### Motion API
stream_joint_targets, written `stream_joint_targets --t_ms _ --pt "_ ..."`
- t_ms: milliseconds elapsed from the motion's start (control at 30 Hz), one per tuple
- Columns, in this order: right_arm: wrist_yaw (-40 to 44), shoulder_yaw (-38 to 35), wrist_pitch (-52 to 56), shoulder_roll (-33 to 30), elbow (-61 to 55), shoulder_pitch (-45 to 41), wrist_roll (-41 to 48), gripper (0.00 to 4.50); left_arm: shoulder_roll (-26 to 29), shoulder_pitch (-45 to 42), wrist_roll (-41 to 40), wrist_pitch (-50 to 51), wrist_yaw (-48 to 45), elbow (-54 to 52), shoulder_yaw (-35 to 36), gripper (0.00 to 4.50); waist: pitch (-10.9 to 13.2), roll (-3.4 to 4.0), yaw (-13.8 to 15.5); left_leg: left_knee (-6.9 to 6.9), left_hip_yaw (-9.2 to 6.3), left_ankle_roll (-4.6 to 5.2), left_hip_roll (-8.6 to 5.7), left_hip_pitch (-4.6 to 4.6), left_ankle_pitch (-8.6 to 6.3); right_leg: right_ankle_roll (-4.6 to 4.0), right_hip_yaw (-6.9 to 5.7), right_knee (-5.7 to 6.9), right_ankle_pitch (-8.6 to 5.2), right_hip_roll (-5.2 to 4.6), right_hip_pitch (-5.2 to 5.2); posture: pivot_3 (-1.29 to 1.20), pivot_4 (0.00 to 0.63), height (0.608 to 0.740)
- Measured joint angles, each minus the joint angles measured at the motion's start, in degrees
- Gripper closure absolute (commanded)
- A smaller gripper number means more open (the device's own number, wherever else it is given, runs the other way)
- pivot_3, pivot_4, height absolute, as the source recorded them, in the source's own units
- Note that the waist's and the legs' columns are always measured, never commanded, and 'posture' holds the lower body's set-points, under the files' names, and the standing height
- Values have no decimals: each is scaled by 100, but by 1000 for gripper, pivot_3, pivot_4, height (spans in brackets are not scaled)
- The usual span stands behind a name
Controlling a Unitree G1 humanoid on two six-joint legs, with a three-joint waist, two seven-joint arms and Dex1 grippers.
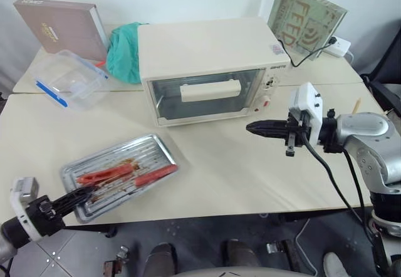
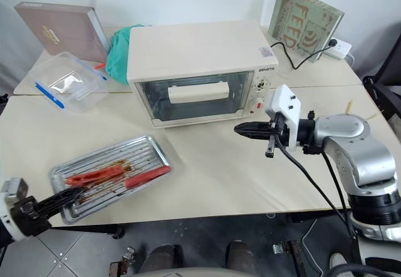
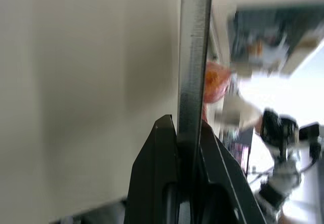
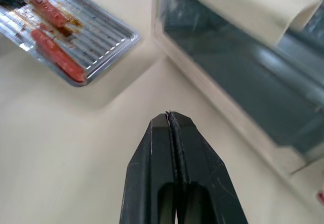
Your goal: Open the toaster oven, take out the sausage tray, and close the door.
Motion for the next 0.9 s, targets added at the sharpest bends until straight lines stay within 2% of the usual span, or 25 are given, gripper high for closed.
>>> stream_joint_targets --t_ms 333,533,667,900 --pt "-10 -302 272 -522 -499 647 307 4453 -19 -1588 12 -3 -135 47 -2023 4500 1 1 6 9 3 2 -1 -3 -1 2 -1 3 1 6 0 0 150 740" --pt "-186 -750 518 -767 -823 1147 498 4453 -271 -2773 47 23 31 669 -3124 4500 2 2 23 13 3 3 -4 -3 -1 6 0 5 3 6 2 0 150 740" --pt "-306 -1031 659 -847 -1028 1421 604 4453 -536 -3374 438 144 16 1005 -3480 4500 2 4 91 32 2 5 -7 -2 0 11 0 15 5 6 7 0 150 740" --pt "-448 -1298 788 -942 -1222 1597 756 4453 -1086 -4232 1441 356 -342 1642 -3564 4500 -1 13 352 93 -14 15 -15 0 -1 20 -3 39 13 6 36 0 150 740"
